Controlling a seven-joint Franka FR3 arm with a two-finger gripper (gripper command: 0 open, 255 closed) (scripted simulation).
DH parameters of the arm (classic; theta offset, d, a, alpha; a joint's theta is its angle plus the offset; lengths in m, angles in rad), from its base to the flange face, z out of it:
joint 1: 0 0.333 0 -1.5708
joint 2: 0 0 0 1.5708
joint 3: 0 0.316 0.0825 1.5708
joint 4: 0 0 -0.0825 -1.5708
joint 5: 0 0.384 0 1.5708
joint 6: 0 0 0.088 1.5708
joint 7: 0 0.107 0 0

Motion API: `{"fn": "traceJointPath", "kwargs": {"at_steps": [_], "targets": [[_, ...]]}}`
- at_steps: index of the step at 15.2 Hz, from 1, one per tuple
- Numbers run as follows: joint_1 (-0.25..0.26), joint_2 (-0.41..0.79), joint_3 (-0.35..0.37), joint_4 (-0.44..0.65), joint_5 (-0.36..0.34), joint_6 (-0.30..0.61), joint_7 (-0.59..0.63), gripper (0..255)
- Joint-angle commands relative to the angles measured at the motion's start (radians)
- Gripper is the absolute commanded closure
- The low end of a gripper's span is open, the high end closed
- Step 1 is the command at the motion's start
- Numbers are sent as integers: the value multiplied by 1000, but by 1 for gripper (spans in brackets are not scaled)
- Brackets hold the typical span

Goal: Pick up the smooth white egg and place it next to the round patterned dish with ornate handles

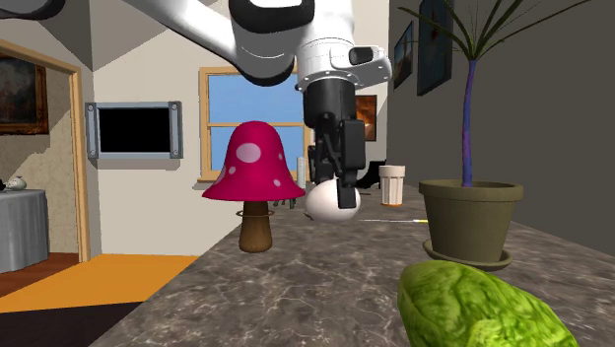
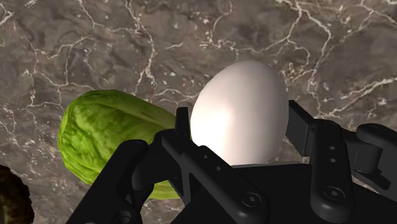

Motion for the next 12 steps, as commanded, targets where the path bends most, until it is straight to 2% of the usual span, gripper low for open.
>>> {"fn": "traceJointPath", "kwargs": {"at_steps": [1, 12], "targets": [[28, 16, 19, 21, -3, -15, 48, 255], [172, 185, 101, 245, -16, -115, 259, 255]]}}
